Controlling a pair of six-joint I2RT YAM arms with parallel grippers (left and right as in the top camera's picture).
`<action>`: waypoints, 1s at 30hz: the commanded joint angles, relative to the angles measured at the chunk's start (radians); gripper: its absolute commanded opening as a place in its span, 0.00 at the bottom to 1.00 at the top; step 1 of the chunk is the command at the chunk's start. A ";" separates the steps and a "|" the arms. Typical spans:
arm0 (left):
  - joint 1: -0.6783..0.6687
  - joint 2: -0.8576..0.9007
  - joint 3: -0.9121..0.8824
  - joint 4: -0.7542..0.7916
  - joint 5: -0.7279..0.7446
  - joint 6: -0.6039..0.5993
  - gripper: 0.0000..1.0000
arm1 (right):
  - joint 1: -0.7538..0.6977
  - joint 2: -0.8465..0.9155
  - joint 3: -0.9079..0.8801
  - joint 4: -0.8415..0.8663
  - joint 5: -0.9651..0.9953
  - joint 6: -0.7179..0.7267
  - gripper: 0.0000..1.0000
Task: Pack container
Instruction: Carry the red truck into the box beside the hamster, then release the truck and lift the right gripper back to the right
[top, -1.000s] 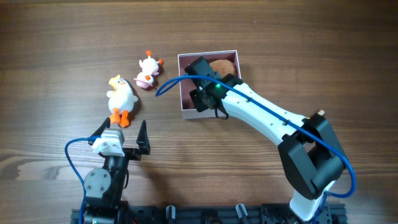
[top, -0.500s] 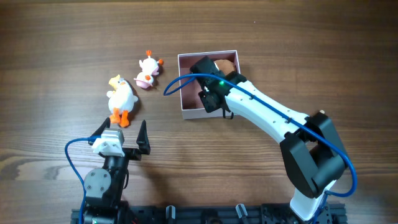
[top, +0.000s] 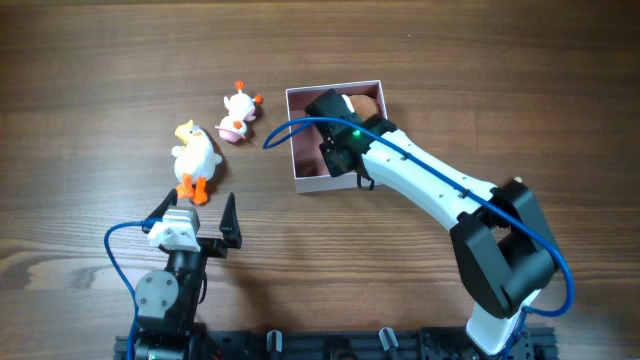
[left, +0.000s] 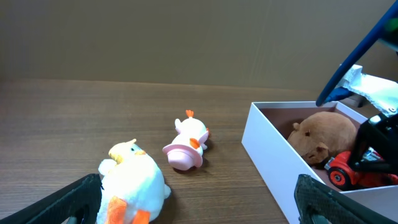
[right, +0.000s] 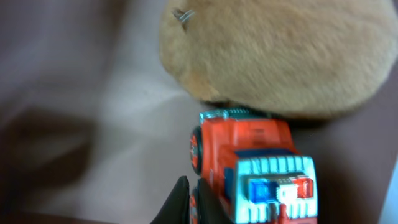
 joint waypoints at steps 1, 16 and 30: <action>0.004 -0.007 -0.006 0.003 0.015 0.015 1.00 | -0.005 0.010 0.024 0.028 -0.025 -0.024 0.05; 0.005 -0.007 -0.006 0.003 0.016 0.016 1.00 | -0.037 0.010 0.024 0.029 0.125 -0.073 0.04; 0.005 -0.007 -0.006 0.003 0.015 0.016 1.00 | -0.037 -0.098 0.024 0.056 -0.061 -0.075 0.13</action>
